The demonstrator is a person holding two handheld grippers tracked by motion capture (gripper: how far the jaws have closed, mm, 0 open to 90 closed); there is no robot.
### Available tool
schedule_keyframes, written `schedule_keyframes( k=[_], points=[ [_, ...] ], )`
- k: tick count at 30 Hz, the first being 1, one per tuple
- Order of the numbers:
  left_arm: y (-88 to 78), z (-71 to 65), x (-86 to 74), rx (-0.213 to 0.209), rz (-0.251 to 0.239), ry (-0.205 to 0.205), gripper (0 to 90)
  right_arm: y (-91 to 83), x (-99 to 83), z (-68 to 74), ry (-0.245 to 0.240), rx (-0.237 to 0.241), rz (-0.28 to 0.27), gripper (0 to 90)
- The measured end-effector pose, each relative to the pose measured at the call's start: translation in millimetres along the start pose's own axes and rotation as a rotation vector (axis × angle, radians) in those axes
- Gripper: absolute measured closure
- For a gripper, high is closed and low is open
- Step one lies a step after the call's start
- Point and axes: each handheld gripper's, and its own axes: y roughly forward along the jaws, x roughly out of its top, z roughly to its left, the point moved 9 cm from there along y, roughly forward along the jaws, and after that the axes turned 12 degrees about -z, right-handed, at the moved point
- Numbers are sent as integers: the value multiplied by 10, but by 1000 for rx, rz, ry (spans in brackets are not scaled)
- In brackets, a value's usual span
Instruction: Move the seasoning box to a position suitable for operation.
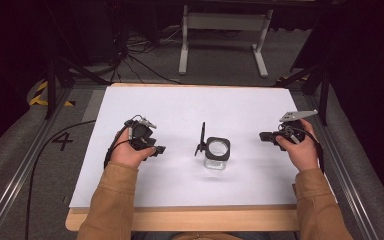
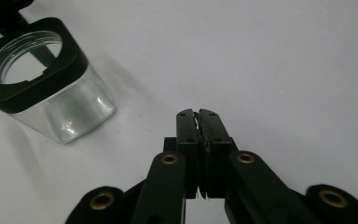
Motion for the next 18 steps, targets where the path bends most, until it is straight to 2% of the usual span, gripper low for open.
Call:
schedule_keyframes(
  k=[1,4,6,7,9,13,16,18],
  points=[
    [-17,-54,31,-14,-6,-11,501,1,4,14,-4,2,3,897],
    [-64,-116,90,-13,-28,-15,504,12,20,48,-13,14,12,900],
    [-116,-164,122,-27,-35,10,573,13,29,91,-19,34,16,900],
    [-137,-188,124,-45,-30,23,641,13,33,117,-20,41,17,900],
    [-166,-237,126,-79,-22,26,706,12,42,155,-25,49,17,900],
    [-208,-306,146,-104,-27,31,865,20,75,241,-39,73,10,900],
    [-235,-374,194,-135,-60,22,896,32,86,286,-44,82,9,900],
    [-249,-448,231,-156,-74,35,898,44,85,321,-49,96,12,900]
  ],
)
